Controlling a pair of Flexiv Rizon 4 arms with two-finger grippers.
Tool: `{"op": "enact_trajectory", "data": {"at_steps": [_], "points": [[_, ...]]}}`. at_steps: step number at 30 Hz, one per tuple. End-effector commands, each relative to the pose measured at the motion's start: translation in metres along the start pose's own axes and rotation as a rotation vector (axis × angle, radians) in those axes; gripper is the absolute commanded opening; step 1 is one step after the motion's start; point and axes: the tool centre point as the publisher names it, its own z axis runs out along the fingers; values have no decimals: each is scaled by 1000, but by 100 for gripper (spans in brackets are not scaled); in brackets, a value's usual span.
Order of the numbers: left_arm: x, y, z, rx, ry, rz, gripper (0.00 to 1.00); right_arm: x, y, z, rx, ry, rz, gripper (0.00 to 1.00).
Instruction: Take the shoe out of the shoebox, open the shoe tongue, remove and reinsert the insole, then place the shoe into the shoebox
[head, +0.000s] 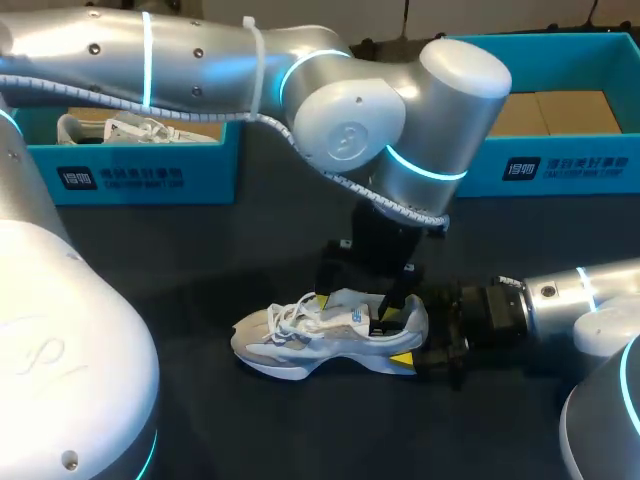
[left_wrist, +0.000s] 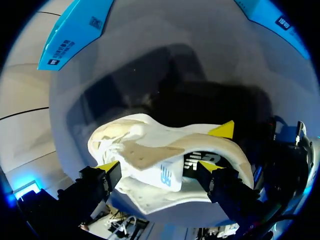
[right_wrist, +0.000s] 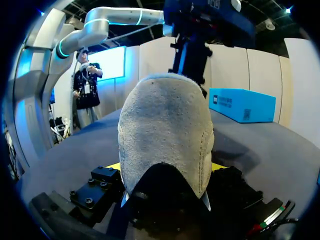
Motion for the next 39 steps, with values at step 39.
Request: {"op": "enact_trajectory", "data": {"at_steps": [39], "points": [[-50, 14, 15, 26, -102, -2, 84, 0, 1, 1, 3, -2, 1, 0]]}}
